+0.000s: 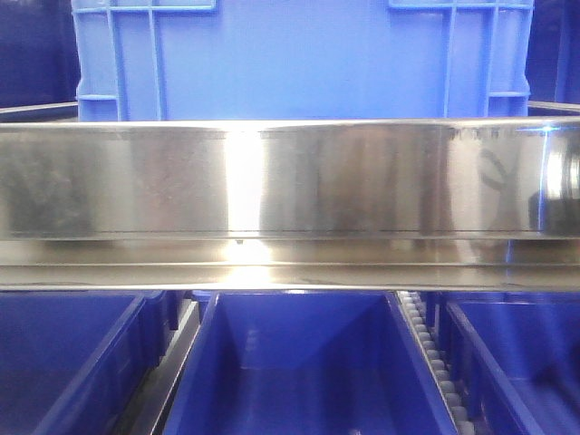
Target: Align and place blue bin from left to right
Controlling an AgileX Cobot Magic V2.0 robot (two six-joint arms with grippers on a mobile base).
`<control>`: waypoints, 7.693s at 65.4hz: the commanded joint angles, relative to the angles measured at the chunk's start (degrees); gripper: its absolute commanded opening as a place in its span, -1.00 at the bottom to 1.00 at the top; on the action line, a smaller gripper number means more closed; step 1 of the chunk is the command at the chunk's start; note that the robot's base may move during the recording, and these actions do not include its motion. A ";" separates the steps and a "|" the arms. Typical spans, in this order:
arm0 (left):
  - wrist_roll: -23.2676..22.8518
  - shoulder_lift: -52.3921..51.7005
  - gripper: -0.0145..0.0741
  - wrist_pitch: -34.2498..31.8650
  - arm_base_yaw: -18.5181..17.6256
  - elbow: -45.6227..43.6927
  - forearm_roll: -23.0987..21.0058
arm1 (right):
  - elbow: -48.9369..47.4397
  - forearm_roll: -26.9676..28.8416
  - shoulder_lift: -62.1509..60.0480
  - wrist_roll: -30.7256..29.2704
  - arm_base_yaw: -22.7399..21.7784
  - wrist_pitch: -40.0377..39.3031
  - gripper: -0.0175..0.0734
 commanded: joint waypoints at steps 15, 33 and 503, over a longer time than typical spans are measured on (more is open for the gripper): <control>-0.16 -0.23 -0.66 -0.78 0.11 -0.16 0.12 | -0.06 0.15 -0.21 -0.44 0.01 -1.11 -0.81; -0.16 -0.23 -0.66 -4.65 0.10 -0.16 0.12 | -0.06 0.15 -0.21 -0.44 0.01 -1.11 -0.81; -16.97 99.73 -0.69 65.94 -23.99 -131.30 12.73 | -124.54 -6.31 95.12 9.85 16.10 63.49 -0.79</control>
